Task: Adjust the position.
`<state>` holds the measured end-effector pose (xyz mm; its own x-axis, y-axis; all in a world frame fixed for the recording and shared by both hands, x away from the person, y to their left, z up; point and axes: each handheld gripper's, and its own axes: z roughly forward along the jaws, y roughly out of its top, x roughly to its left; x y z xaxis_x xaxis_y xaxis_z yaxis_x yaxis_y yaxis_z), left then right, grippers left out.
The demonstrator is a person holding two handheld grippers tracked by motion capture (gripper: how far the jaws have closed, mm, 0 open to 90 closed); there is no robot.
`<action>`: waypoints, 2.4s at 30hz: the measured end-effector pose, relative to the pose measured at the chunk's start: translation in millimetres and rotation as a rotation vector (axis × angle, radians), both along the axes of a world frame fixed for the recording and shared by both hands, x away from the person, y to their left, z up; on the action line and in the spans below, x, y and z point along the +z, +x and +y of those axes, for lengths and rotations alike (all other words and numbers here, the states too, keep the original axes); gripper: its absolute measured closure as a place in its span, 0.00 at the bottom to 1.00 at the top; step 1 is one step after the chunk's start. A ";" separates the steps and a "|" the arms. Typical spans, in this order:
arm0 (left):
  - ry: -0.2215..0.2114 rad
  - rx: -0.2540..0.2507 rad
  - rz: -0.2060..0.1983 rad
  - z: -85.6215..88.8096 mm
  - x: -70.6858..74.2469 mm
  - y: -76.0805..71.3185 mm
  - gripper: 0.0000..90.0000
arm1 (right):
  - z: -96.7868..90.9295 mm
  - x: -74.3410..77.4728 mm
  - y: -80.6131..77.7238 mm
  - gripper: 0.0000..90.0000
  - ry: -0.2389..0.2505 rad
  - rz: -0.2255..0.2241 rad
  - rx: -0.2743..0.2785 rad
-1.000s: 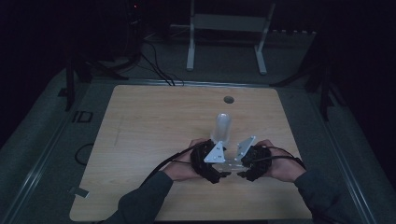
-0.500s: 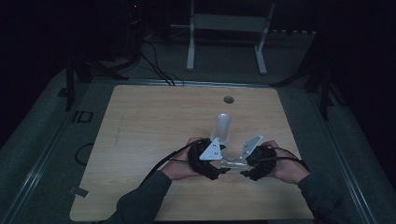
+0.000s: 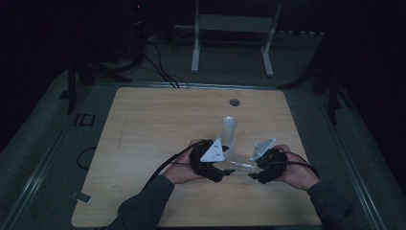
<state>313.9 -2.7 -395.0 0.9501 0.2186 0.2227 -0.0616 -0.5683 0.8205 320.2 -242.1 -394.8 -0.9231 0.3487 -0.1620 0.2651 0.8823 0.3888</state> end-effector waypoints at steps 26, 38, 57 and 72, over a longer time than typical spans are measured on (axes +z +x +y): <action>-0.027 0.043 -0.006 4.1 2.6 4.1 0.35 | -18.9 1.3 -0.9 0.46 0.104 -0.053 -0.098; -0.053 0.059 0.003 5.5 4.3 6.5 0.35 | -23.0 3.6 -2.3 0.46 0.157 -0.088 -0.136; -0.085 0.073 0.021 6.7 1.1 8.0 0.35 | -32.5 3.8 -5.6 0.46 0.285 -0.142 -0.207; -0.101 0.083 0.020 7.7 2.6 8.8 0.35 | -36.8 5.0 -6.9 0.46 0.400 -0.186 -0.244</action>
